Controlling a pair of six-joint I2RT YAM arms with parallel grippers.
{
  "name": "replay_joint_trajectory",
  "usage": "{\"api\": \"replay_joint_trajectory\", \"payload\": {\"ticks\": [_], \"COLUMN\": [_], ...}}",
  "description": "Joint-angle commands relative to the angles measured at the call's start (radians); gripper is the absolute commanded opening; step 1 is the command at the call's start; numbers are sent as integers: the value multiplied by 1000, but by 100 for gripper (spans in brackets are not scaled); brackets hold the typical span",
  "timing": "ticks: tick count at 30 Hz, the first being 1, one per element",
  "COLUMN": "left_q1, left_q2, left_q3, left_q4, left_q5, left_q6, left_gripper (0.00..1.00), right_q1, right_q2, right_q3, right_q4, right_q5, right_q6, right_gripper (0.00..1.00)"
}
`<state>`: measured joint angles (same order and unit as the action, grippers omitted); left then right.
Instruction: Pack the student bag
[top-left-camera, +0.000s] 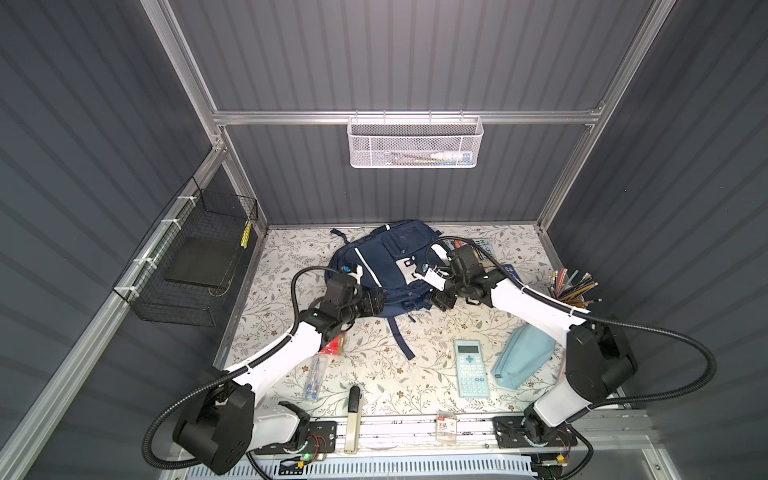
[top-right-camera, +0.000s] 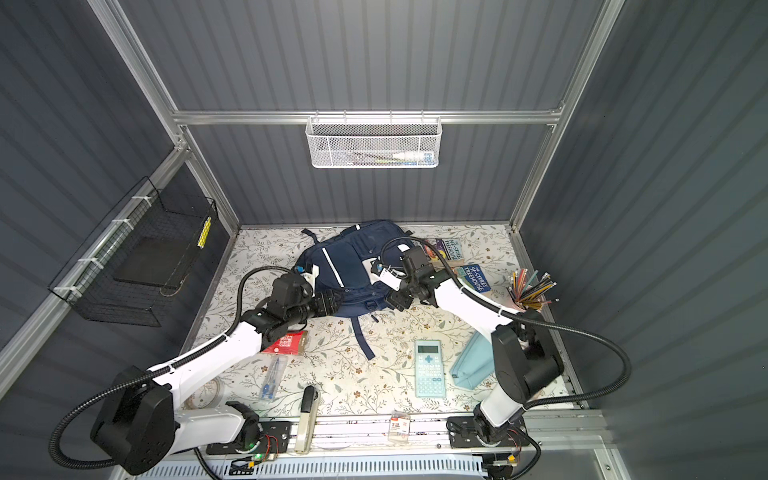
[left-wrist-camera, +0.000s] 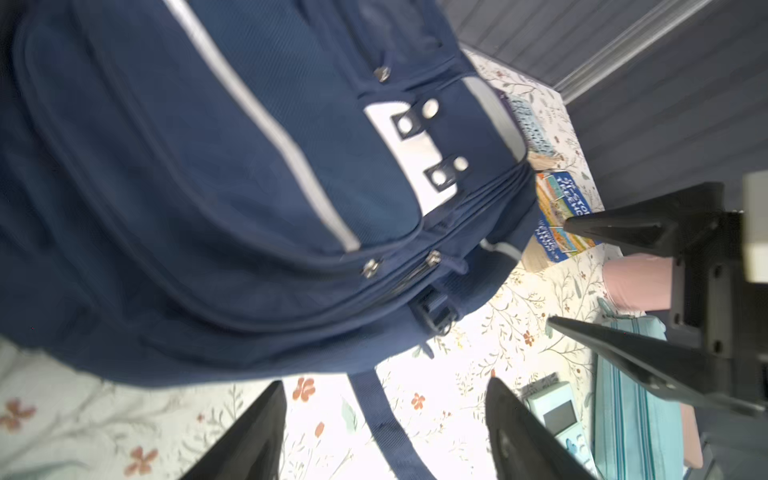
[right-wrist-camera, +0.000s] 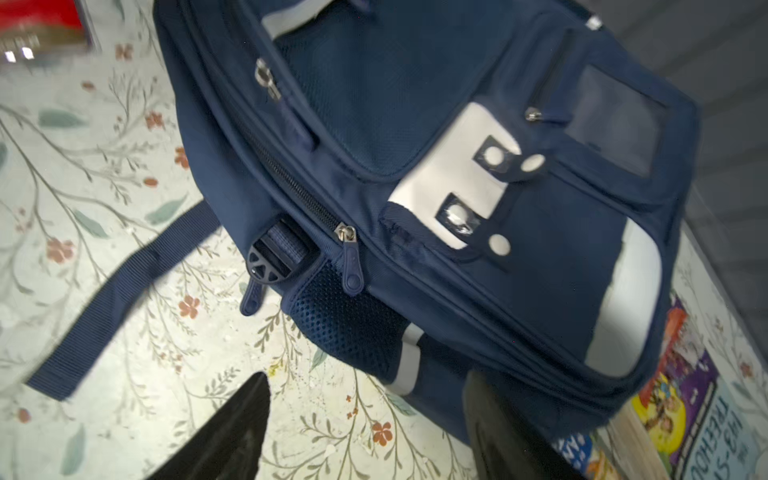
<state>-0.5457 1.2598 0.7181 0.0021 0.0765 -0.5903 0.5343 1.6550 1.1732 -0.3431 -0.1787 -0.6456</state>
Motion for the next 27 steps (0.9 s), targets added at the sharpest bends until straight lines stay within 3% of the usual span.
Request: {"api": "replay_joint_trajectory", "payload": {"ticks": [1, 16, 19, 22, 25, 27], "left_q1": [-23, -23, -22, -21, -22, -23], "left_q2": [-52, -73, -93, -137, -181, -183], "left_q3": [-14, -72, -67, -59, -82, -116], "left_q4": [116, 153, 133, 92, 83, 123], "left_q5": [-34, -27, -39, -61, -73, -60], "left_q6": [-98, -125, -111, -88, -82, -81], "left_gripper": [75, 70, 66, 64, 61, 57], "right_q1": [8, 50, 53, 52, 51, 50], "right_q2": [86, 204, 227, 245, 208, 177], "right_q3": [88, 0, -22, 8, 33, 60], "right_q4": [-91, 47, 96, 76, 37, -5], "right_q5": [2, 5, 29, 38, -38, -110], "right_q6": [-211, -371, -427, -412, -361, -330], "right_gripper": [75, 66, 51, 29, 5, 0]}}
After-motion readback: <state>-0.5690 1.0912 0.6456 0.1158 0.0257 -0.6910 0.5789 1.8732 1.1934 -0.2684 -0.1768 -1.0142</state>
